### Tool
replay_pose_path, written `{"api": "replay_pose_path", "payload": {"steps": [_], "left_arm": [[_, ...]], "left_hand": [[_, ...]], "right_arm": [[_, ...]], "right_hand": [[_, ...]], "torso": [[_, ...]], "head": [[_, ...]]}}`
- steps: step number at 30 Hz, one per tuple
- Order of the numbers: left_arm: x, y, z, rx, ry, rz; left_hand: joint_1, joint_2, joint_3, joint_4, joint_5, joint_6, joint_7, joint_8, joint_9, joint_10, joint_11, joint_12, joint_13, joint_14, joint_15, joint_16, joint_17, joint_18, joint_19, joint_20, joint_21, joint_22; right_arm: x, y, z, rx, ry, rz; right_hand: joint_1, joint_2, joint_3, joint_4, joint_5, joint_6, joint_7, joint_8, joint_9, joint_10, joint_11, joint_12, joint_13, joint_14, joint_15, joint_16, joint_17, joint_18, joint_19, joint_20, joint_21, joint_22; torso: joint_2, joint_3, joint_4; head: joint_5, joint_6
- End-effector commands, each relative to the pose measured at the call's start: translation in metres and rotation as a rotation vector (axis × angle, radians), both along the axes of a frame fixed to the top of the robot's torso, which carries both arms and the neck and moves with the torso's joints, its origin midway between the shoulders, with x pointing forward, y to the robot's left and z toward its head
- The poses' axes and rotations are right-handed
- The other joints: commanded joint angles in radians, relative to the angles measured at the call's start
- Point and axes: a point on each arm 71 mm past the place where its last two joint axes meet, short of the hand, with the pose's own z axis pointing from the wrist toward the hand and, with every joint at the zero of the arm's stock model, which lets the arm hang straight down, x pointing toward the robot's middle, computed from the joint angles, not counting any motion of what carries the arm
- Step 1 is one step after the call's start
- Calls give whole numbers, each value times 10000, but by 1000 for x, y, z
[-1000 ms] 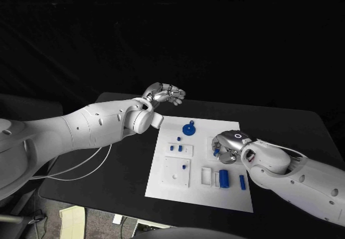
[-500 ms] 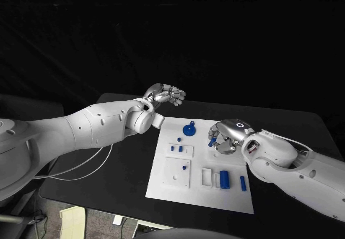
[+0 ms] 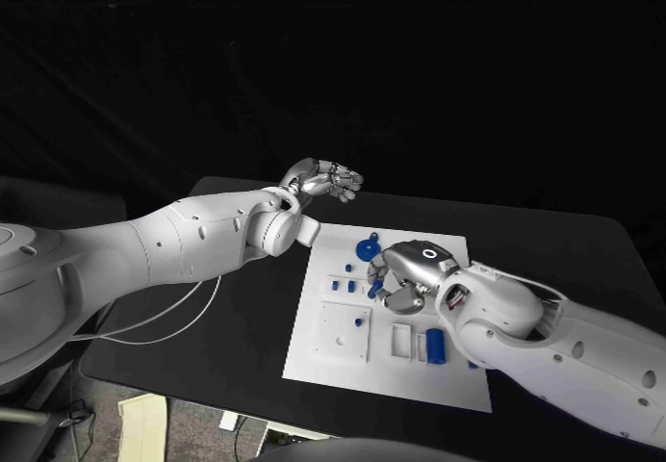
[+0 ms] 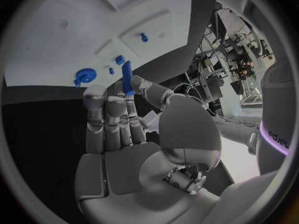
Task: Assemble the parts on the task board
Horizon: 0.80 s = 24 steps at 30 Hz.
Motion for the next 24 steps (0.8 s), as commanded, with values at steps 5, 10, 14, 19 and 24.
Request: {"api": "replay_pose_path", "payload": {"steps": [5,10,14,19,24], "left_arm": [[0,-4,1,-132,-58,-168],[0,-7,1,-143,-50,-201],[0,-8,1,-153,-48,-227],[-1,-9,1,-166,-44,-260],[0,-11,1,-175,-45,-286]], "left_hand": [[-36,50,-1,-50,7,-84,11,66,-16,4,-7,-58,-12,80,16,-67,18,204,-20,39,-62,-9],[-36,52,-1,-50,6,-84,11,68,-18,4,-7,-58,-13,81,16,-73,24,204,-20,39,-62,-9],[-36,53,-2,-50,6,-85,12,69,-19,3,-7,-58,-13,82,16,-77,27,204,-20,40,-63,-9],[-37,54,-2,-49,7,-88,13,70,-21,3,-6,-58,-14,83,17,-82,31,203,-20,40,-63,-9],[-38,55,-3,-49,6,-91,13,71,-23,2,-6,-59,-15,85,17,-87,36,203,-20,40,-64,-9]], "right_arm": [[-23,27,-18,-67,101,874],[-34,38,-29,-42,227,1154],[-34,42,-34,-205,52,1043],[-36,44,-40,-390,-11,967],[-39,45,-50,-585,115,1047]], "right_hand": [[-46,33,66,-30,-53,62,-14,35,137,561,-82,30,10,-74,-111,25,-11,856,-73,-128,49,182],[-41,34,80,-46,-53,61,-15,33,138,559,-83,30,12,-75,-112,22,-15,856,-74,-133,49,179],[-40,33,86,-52,-52,62,-15,33,139,558,-83,30,13,-76,-113,21,-16,856,-74,-135,49,179],[-31,26,108,-71,-52,69,-18,34,143,559,-85,32,18,-76,-114,19,-21,856,-78,-140,51,179],[-29,23,117,-79,-52,73,-20,35,145,560,-86,33,21,-75,-115,18,-23,856,-77,-142,53,178]], "torso": [[2,1,14],[8,3,4],[9,2,14],[1,4,15],[3,2,2]], "head": [[91,-21],[56,-29],[64,-6],[131,-40],[193,-80]]}}
